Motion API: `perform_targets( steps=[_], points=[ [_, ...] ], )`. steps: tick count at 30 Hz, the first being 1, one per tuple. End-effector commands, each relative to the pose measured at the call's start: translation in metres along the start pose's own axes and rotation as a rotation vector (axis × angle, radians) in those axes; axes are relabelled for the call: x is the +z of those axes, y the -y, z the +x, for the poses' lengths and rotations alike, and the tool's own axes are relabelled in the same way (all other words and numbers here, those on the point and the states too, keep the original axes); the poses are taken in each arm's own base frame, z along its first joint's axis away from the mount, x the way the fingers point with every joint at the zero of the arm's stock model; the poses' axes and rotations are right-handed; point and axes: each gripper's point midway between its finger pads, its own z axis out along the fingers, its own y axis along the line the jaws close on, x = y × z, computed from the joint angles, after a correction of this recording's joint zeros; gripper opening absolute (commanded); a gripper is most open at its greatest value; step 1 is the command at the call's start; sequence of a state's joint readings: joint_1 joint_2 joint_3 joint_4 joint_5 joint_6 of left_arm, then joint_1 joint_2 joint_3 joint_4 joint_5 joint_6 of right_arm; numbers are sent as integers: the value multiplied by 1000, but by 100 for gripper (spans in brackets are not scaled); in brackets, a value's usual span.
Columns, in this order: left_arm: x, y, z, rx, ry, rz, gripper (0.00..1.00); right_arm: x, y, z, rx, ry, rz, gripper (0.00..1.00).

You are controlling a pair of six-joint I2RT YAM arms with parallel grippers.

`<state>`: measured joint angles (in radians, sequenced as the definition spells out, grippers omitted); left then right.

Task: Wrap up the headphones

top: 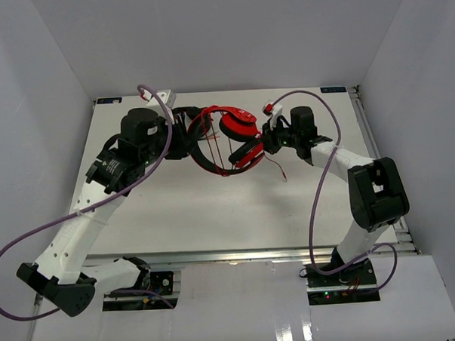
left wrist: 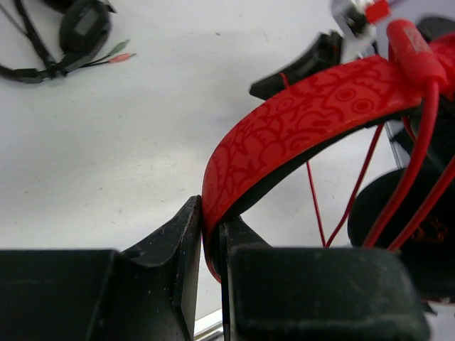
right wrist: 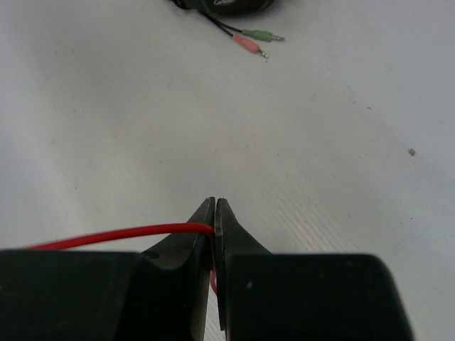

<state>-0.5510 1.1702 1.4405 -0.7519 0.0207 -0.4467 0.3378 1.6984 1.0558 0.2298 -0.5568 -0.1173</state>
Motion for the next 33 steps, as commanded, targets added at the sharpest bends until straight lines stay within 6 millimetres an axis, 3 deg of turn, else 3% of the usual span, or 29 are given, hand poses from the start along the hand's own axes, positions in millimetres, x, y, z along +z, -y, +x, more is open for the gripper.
perform_targets(
  steps=[1, 3, 6, 10, 12, 13, 19, 24, 30, 33],
  points=[
    [-30, 61, -16, 175, 73, 359, 0, -12, -3, 22, -138, -218, -93, 8],
    [-31, 59, -6, 221, 46, 378, 0, -18, -6, 23, -149, -281, -144, 8],
    [-31, 56, 16, 298, -6, 417, 0, -23, -4, -1, -232, -311, -180, 8],
    [-30, 55, 43, 389, -55, 479, 0, -36, 16, -43, -390, -318, -118, 8],
    [-27, 54, 55, 419, -83, 498, 0, -46, 21, -51, -456, -346, -107, 8],
    [-23, 52, 65, 460, -102, 504, 0, -54, 26, -67, -524, -353, -94, 8],
    [16, 25, 106, 634, -247, 388, 0, -93, 34, -92, -760, -423, -27, 8],
    [47, 12, 129, 729, -345, 325, 0, -111, 23, -103, -833, -414, -27, 8],
    [82, 4, 137, 792, -404, 257, 0, -124, -1, -127, -867, -359, -50, 8],
    [99, -8, 133, 799, -418, 162, 0, -129, -22, -116, -858, -383, -122, 8]
  ],
)
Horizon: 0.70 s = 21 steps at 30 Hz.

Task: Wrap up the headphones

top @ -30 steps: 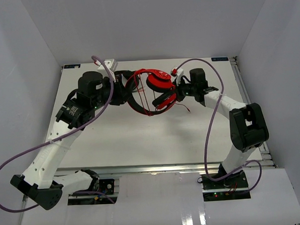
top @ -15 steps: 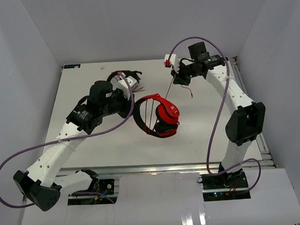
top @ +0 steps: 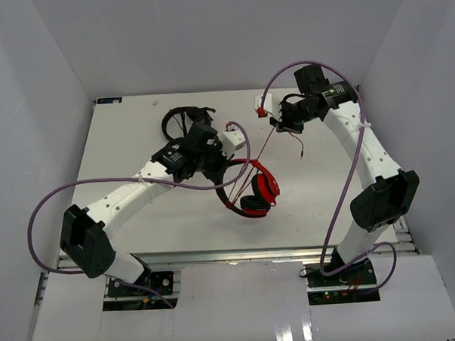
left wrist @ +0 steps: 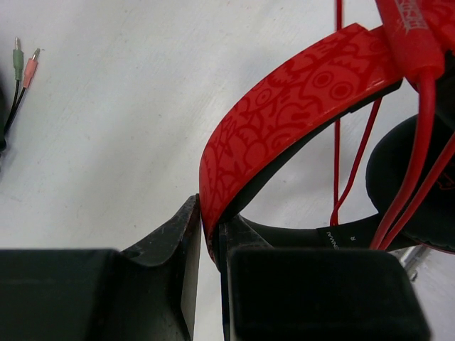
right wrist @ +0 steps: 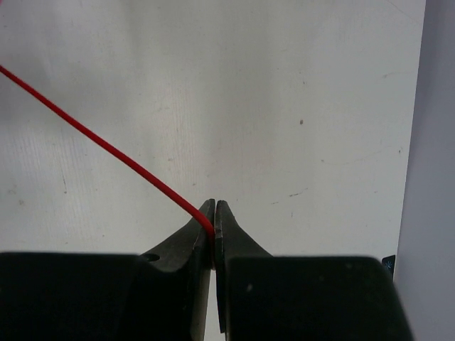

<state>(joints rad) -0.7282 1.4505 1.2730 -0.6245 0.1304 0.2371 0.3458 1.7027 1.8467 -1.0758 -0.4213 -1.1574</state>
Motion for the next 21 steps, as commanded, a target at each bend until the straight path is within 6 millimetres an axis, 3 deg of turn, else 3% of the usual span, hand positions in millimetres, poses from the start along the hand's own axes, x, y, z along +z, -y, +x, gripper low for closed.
perform_targets(
  steps=[1, 5, 8, 12, 15, 21],
  points=[
    [5, -11, 8, 27, -99, -62, 0, -35, -2, -28, -99, 30, 49, 8],
    [19, -30, 8, 16, -152, -159, 0, -26, -45, -36, -87, 46, -80, 8],
    [22, -45, 8, -7, -176, -245, 0, -22, -65, -48, -38, 112, -148, 8],
    [17, -63, -1, -59, -167, -360, 0, -21, -86, -63, 56, 196, -243, 8],
    [5, -72, -14, -178, -131, -444, 0, -17, -114, -78, 152, 311, -386, 8],
    [-14, -72, -44, -377, -30, -474, 0, -13, -141, -92, 288, 436, -525, 8]
  ],
)
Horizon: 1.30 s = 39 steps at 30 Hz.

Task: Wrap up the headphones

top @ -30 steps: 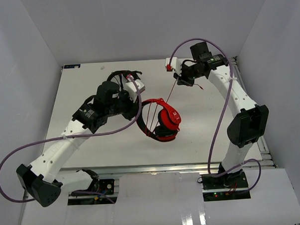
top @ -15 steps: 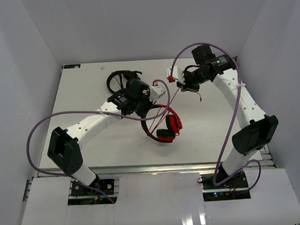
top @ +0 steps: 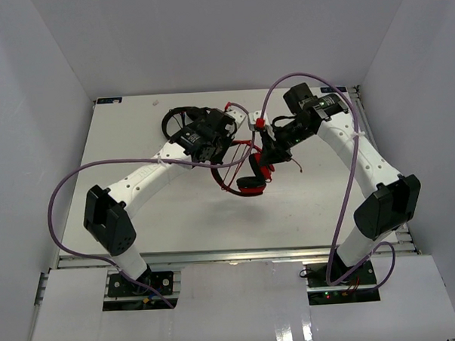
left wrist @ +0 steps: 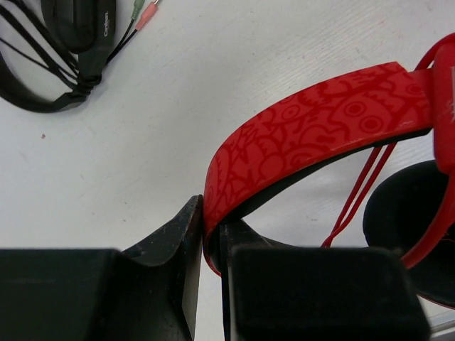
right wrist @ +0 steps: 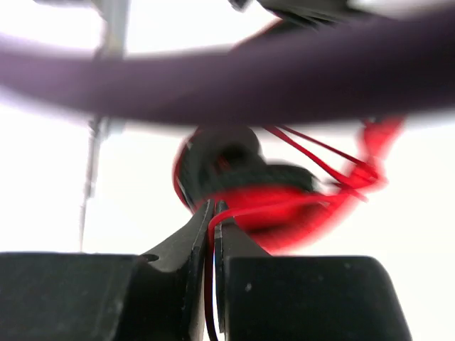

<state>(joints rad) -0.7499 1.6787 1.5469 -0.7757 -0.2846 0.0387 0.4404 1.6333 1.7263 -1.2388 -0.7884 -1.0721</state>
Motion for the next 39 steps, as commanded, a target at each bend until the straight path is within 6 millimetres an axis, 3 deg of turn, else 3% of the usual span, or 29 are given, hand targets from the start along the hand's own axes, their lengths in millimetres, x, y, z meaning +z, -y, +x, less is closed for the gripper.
perform_targets(
  steps=[1, 6, 12, 15, 22, 28, 35, 39],
  points=[
    [-31, -16, -36, -261, 101, -62, 0, 7, -38, -25, 138, 186, -151, 8],
    [-45, -3, -53, -455, 158, 16, 0, 17, -43, -37, 248, 307, -234, 8],
    [-54, -18, -57, -581, 249, -43, 0, 23, -28, -46, 351, 358, -239, 8],
    [-51, -23, -51, -611, 242, -67, 0, 26, -23, -41, 381, 344, -224, 15],
    [-63, -23, -63, -739, 325, -9, 0, 38, -9, -25, 424, 313, -180, 24],
    [-38, -12, -36, -909, 283, 63, 0, 57, 14, 5, 472, 242, -94, 27],
    [-4, -1, 3, -985, 173, 83, 0, 91, 36, 51, 532, 189, -41, 19],
    [11, 1, 21, -994, 131, 72, 0, 105, 47, 65, 556, 178, -34, 17]
  ],
)
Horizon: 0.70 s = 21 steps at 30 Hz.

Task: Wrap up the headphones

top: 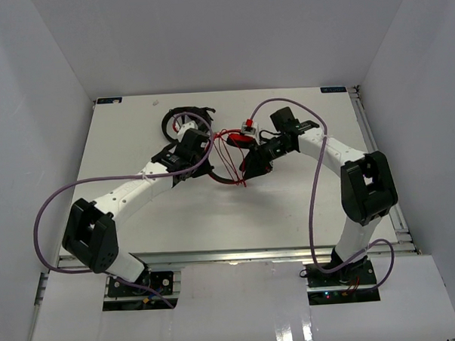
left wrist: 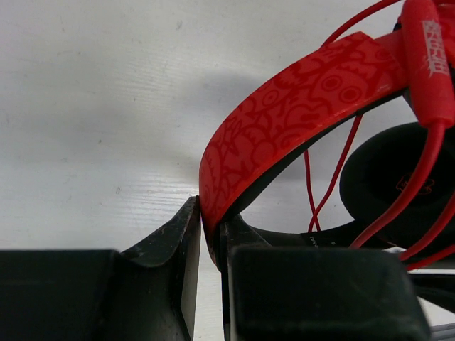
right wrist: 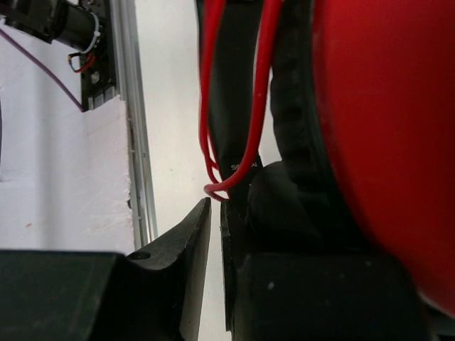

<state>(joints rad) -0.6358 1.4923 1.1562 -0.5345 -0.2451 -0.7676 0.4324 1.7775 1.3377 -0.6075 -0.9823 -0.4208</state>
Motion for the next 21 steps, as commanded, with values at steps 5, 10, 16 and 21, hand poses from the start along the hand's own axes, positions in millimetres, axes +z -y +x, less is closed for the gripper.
perform_targets(
  steps=[5, 10, 16, 21],
  points=[
    [19, 3, -5, -112, -12, 74, 0, 7, 24, 3, -43, 10, 52, 16],
    [44, -18, 11, -106, -76, 29, 0, -3, 11, 4, -86, 28, 45, 18],
    [71, -34, 30, -86, -156, -9, 0, -18, -1, 6, -122, 41, 63, 22],
    [80, -40, 37, -72, -186, -29, 0, -35, -12, 7, -153, 62, 90, 24]
  ],
)
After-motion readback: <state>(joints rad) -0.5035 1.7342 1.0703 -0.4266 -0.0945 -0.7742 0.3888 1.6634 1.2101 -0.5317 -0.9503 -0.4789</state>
